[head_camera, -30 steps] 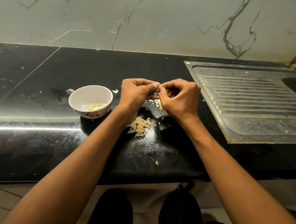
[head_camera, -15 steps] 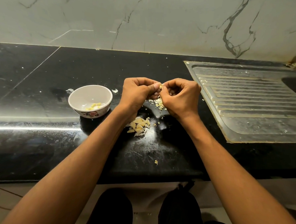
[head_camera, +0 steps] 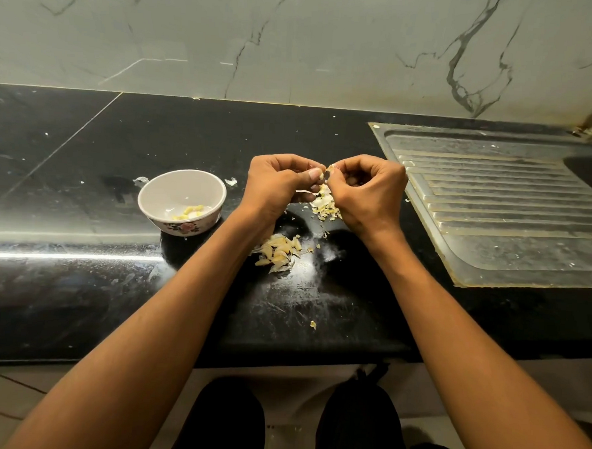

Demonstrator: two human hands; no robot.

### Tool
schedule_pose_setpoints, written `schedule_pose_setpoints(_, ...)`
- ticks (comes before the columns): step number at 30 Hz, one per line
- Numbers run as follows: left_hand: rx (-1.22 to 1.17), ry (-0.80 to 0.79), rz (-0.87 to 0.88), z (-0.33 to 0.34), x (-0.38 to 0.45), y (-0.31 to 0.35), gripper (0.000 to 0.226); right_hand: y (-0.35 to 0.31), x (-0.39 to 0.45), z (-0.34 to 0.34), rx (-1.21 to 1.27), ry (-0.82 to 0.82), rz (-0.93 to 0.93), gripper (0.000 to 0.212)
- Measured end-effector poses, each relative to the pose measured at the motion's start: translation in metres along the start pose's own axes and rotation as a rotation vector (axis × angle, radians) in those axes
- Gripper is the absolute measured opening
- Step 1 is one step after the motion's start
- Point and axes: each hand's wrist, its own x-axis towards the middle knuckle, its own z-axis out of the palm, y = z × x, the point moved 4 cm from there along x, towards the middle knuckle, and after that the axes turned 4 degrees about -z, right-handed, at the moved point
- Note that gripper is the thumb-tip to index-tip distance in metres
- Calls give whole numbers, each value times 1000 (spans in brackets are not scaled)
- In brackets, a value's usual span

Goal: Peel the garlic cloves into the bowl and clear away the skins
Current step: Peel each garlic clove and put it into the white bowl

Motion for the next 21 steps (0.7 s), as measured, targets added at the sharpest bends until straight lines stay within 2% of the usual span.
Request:
schedule_pose_setpoints(13, -100, 45, 34, -6, 2, 1, 14, 7, 2, 3, 153, -74, 207, 17)
schedule_pose_setpoints(18, -91, 38, 58, -4, 2, 0, 14, 9, -1, 8, 393, -134, 422, 5)
schedule_pose_setpoints(21, -70, 36, 63, -4, 2, 0, 14, 10, -2, 9, 516, -138, 519, 9)
